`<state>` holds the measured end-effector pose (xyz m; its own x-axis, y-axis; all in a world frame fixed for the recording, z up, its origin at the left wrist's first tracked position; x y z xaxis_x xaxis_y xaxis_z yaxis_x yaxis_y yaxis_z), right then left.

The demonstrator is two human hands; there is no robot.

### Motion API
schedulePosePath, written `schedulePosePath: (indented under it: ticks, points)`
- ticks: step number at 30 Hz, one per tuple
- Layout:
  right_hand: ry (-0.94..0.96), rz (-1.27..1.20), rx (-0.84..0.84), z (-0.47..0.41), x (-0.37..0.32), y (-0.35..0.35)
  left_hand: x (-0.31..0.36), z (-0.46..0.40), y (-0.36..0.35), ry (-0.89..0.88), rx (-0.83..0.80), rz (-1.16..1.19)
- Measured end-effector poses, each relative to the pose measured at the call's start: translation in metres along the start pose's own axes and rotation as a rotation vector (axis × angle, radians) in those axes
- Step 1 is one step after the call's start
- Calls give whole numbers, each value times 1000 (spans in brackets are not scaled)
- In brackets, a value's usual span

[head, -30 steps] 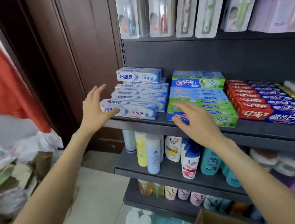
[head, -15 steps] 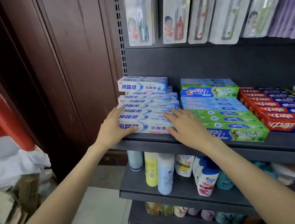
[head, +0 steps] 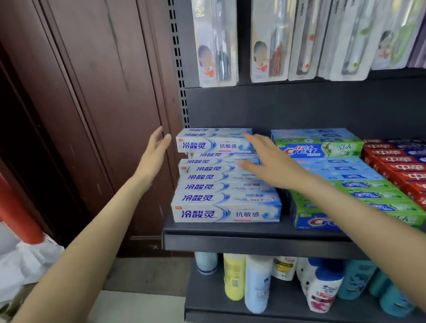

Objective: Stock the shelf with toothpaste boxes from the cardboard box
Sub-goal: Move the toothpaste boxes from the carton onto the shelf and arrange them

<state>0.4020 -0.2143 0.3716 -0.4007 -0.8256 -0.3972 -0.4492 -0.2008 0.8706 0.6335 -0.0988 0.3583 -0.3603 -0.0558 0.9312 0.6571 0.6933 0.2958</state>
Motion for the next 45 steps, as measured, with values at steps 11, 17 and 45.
schedulePosePath:
  ticks: [11, 17, 45]
  points:
    - [-258, -12, -129, -91, 59, -29, -9, -57, -54, 106, -25, -89]
    - [-279, 36, -175, -97, 62, -29, -19, -67, -61, 177, -50, -148]
    - [-193, -68, -71, -47, 32, 11, -45, -49, -46, 213, -127, 130]
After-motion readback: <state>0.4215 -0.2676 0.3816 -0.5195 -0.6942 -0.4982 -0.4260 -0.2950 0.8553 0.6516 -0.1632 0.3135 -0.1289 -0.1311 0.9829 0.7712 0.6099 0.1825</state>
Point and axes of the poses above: each hand's wrist, its own z-axis away from the middle knuckle, its own y-axis out of the back of the hand, x = y × z, the point moved 8 cm from there along -z, towards the middle knuckle, and after that the axes turned 2 degrees about y, right-handed, at the moved point
